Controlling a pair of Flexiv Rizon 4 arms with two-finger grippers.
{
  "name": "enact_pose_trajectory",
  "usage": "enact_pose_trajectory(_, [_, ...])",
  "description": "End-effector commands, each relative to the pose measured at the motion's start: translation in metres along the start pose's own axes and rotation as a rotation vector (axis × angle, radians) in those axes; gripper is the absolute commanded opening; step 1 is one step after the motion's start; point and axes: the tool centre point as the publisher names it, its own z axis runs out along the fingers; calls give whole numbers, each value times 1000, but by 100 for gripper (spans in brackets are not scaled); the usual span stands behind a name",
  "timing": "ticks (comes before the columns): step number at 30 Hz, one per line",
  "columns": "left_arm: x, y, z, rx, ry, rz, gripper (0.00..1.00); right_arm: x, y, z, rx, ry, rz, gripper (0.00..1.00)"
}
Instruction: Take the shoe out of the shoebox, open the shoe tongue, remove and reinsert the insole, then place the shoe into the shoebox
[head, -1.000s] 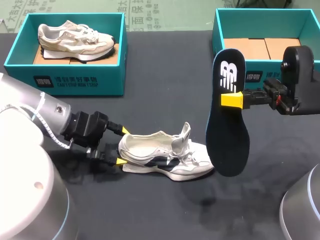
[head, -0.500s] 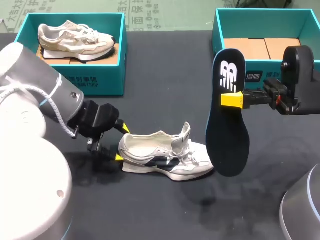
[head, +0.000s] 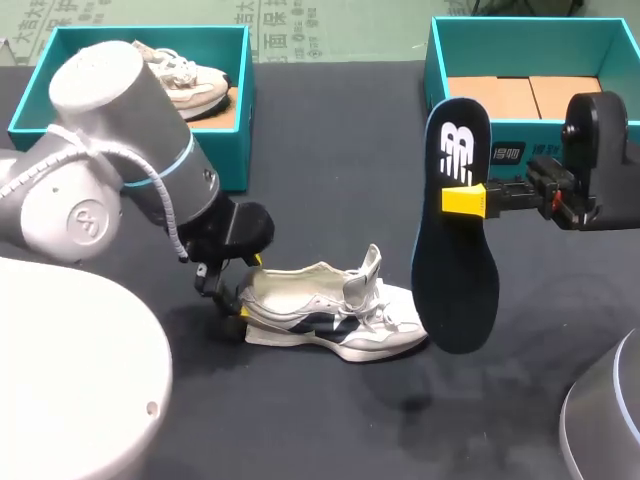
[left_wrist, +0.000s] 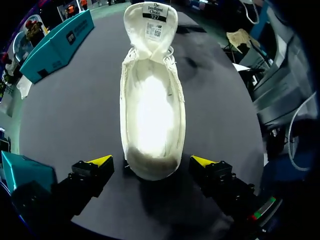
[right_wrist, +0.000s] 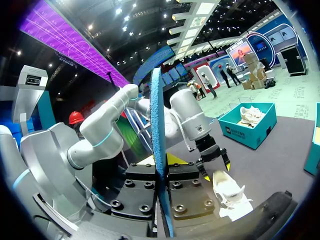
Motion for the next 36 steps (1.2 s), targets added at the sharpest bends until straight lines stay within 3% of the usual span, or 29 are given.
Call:
enact_pose_trajectory(1, [0, -5, 5, -158, -2, -3, 100, 4, -3, -1, -4, -9, 0, 0])
enact_pose_trajectory(14, [-1, -14, -6, -194, -34, 37, 100, 4, -3, -1, -4, -9, 0, 0])
enact_pose_trajectory(25, [-10, -48, -35, -191, -58, 106, 100, 4, -3, -1, -4, -9, 0, 0])
enact_pose_trajectory(36, [-39, -86, 3, -204, -48, 135, 100, 4, -3, -1, -4, -9, 0, 0])
